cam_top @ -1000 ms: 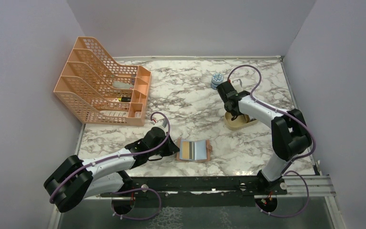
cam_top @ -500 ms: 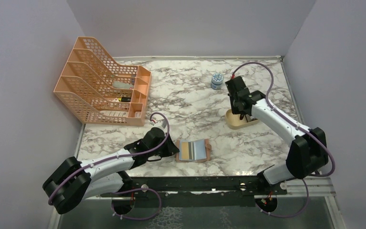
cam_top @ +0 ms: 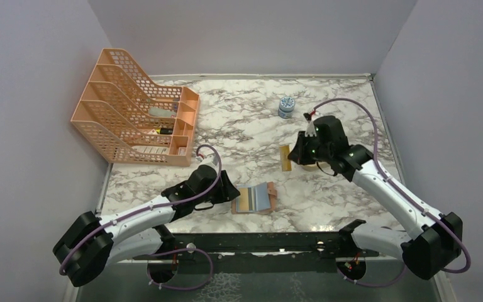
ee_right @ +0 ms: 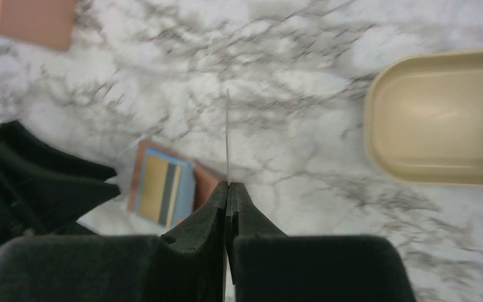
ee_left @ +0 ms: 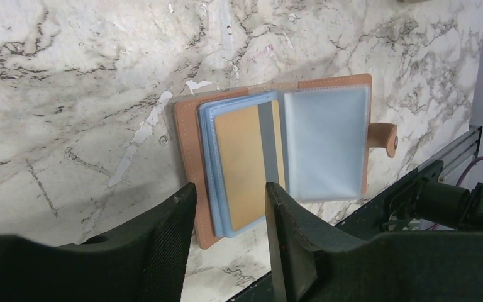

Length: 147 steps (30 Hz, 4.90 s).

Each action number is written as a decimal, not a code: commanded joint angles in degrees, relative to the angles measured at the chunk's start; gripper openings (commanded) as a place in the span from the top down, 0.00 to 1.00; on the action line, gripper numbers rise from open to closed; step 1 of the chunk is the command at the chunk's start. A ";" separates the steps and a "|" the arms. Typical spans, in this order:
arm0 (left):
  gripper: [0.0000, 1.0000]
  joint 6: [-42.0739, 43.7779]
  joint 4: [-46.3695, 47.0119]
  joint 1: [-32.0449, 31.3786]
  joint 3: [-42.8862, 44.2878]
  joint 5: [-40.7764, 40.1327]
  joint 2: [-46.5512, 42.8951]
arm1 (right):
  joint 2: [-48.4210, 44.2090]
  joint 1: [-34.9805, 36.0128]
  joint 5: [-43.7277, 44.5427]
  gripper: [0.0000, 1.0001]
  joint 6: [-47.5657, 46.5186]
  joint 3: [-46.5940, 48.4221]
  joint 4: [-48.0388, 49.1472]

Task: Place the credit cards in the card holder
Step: Insert the credit card into the card holder.

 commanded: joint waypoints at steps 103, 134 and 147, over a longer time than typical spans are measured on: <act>1.00 -7.41 21.97 0.35 -2.66 13.97 4.39 | 13.90 17.56 -0.38 0.84 15.91 -17.58 18.74; 1.00 -3.45 23.09 0.96 -0.69 13.56 16.67 | 13.74 17.58 1.40 0.85 15.44 -19.45 18.56; 1.00 -3.86 22.59 0.93 0.73 11.30 20.01 | 13.74 17.58 1.65 0.85 15.31 -19.19 18.48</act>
